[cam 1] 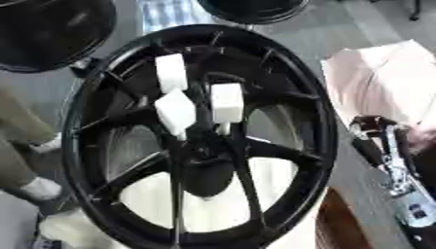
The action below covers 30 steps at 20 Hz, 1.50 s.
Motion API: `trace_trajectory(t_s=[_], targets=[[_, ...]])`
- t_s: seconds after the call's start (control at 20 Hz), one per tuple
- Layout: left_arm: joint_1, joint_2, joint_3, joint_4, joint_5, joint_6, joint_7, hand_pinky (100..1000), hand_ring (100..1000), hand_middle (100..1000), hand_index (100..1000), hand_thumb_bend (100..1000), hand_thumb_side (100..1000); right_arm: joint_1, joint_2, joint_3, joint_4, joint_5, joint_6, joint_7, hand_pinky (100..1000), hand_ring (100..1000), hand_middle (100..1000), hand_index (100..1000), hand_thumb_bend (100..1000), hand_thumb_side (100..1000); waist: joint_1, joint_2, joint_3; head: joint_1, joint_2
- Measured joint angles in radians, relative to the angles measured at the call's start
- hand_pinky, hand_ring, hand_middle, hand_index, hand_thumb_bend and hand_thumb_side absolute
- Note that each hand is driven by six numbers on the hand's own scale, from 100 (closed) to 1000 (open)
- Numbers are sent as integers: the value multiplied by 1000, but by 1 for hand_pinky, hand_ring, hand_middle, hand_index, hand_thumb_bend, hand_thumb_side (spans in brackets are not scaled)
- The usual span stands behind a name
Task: Pull the pin out of the wheel hub.
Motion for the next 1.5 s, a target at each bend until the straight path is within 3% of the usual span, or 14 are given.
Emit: trace_trajectory(t_s=[0.6, 0.65, 0.7, 0.8, 1.15, 1.5], targets=[[-17, 0, -1, -49, -27, 13, 3, 652, 443, 422, 650, 471, 719, 0, 1, -1, 0, -5, 1, -2, 675, 677, 495, 643, 100, 574, 0, 0, -14, -12, -3], [-27, 1, -5, -69, -38, 20, -1, 654, 446, 432, 655, 648, 822, 1, 1, -3, 0, -6, 2, -4, 675, 677, 495, 643, 100, 571, 0, 0, -16, -14, -3], [-40, 6, -12, -92, -50, 27, -7, 654, 450, 439, 658, 472, 716, 1, 1, -5, -1, -7, 3, -5, 675, 677, 495, 643, 100, 574, 1, 0, -18, -17, -4], [-74, 34, -33, -139, -79, 36, -26, 655, 453, 443, 661, 474, 709, 5, 1, -6, -1, -7, 4, -8, 675, 677, 495, 643, 100, 574, 5, 0, -22, -20, -3], [-255, 206, -180, -282, -193, 49, -135, 676, 506, 485, 703, 508, 709, 21, -2, -7, -8, -7, 6, -11, 675, 678, 494, 643, 100, 575, 36, 0, -24, -48, -1], [-439, 390, -370, -192, -309, -40, -251, 709, 579, 561, 749, 530, 736, 44, -22, -6, -15, 1, 10, -6, 675, 677, 494, 643, 100, 577, 48, -10, -30, -70, 2]])
